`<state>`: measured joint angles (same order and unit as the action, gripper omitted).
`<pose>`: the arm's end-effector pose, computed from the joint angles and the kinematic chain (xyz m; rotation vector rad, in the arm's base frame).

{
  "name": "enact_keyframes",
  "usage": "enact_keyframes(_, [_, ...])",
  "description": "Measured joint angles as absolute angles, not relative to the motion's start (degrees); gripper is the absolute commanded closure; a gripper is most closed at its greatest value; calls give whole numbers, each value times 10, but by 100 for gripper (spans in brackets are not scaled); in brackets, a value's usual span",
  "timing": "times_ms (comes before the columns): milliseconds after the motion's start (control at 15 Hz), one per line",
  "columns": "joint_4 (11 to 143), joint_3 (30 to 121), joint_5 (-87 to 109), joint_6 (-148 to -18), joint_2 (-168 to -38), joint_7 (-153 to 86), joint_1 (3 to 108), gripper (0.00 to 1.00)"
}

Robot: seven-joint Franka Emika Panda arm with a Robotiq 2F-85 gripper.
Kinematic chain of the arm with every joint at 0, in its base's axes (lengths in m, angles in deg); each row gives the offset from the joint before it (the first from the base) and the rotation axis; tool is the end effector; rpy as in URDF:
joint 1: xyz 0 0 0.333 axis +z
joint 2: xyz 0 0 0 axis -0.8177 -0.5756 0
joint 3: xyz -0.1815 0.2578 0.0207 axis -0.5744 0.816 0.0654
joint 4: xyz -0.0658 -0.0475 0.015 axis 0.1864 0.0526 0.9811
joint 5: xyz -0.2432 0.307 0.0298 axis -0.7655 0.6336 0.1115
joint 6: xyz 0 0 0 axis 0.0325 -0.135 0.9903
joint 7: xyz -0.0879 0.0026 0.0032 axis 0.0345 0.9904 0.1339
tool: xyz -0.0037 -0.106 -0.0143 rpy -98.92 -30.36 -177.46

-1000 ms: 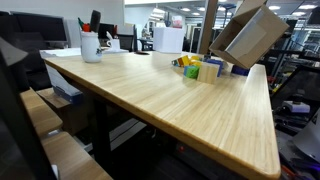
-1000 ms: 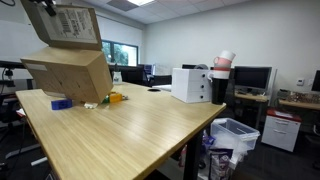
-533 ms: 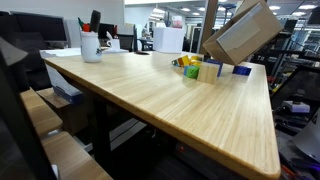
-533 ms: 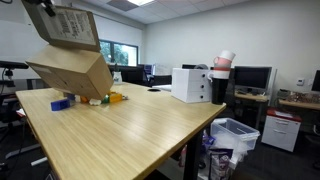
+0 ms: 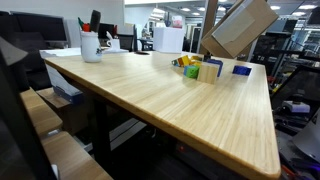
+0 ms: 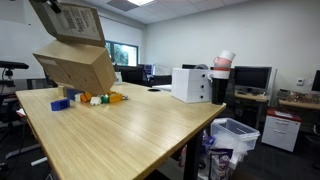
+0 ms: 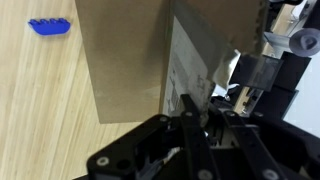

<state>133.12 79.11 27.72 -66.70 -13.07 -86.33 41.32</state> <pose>0.2058 -0.0394 0.6644 -2.0131 1.5004 -0.7996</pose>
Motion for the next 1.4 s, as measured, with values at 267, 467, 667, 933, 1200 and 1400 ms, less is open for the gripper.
enact_keyframes(267, [1347, 800, 288, -720, -133, -864, 413, 98])
enact_keyframes(467, [1356, 808, 299, -767, -146, -866, 413, 98])
enact_keyframes(667, [1358, 814, 313, -826, -168, -869, 413, 98])
enact_keyframes(933, [1359, 823, 327, -894, -200, -869, 418, 98])
enact_keyframes(1200, [1352, 833, 329, -931, -230, -869, 433, 98])
enact_keyframes(1400, [1335, 841, 329, -932, -250, -869, 441, 98])
